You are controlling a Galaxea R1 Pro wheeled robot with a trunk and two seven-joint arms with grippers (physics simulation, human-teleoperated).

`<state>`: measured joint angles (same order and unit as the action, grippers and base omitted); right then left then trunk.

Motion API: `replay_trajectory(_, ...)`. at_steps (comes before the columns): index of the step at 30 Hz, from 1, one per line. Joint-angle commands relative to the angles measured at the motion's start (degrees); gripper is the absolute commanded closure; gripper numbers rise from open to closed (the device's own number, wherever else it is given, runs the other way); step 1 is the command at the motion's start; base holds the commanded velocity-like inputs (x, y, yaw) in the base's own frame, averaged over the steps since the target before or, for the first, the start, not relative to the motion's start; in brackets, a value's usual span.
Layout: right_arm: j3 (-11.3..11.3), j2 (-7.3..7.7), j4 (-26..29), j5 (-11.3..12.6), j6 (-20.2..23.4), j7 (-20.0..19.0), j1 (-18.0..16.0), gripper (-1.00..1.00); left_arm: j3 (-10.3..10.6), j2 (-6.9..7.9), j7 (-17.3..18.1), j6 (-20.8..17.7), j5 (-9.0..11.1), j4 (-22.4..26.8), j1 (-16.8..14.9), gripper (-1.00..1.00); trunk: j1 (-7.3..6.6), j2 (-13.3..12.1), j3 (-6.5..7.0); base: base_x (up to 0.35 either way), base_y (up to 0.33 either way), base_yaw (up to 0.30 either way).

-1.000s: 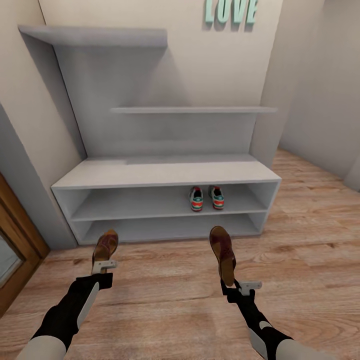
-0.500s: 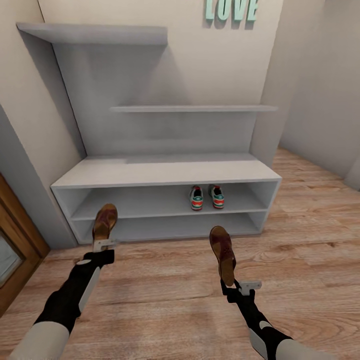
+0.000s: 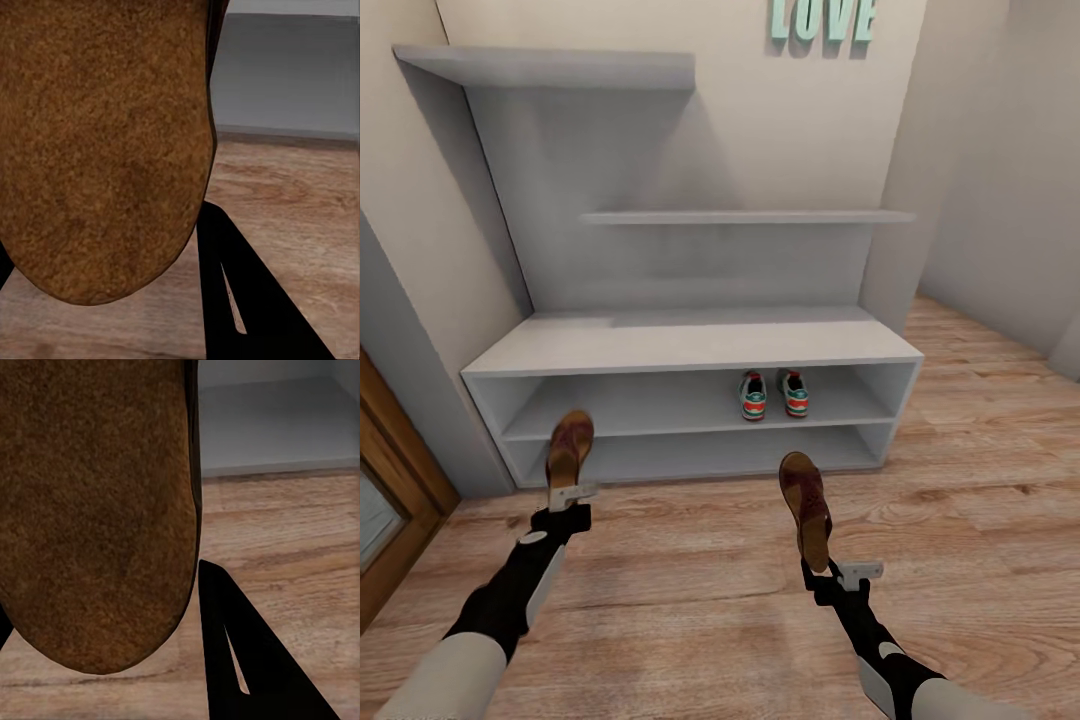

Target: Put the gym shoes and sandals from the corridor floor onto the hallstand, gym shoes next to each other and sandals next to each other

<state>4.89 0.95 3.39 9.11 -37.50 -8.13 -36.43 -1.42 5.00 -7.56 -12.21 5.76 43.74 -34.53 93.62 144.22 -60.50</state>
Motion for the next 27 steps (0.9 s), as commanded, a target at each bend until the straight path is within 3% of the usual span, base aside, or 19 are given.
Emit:
replay_trajectory(1, 0.47, 0.02, -0.05, 0.82, -0.12, -0.31, -0.04, 1.0, 0.1, 0.02, -0.22, 0.11, 0.34, -0.81, -0.08, 1.0, -0.02, 0.02, -0.05, 0.0, 0.0, 0.0)
replay_trajectory(7, 0.47, 0.02, -0.05, 0.82, -0.12, -0.31, -0.03, 1.0, 0.14, 0.01, -0.18, 5.33, 0.22, -3.7, -0.19, 1.0, -0.02, 0.02, -0.05, 0.0, 0.0, 0.0)
replay_trajectory(17, 0.46, 0.02, -0.05, 0.82, -0.12, -0.31, -0.04, 1.0, 0.27, 0.01, -0.2, 5.87, 0.13, -3.83, -0.19, 1.0, -0.02, 0.02, -0.05, 0.007, 0.0, 0.0)
replay_trajectory(27, 0.47, 0.02, -0.05, 0.82, -0.12, -0.31, -0.04, 1.0, 0.28, 0.01, -0.18, 5.74, 0.13, -3.6, -0.19, 1.0, -0.02, 0.02, -0.05, 0.283, 0.0, 0.0)
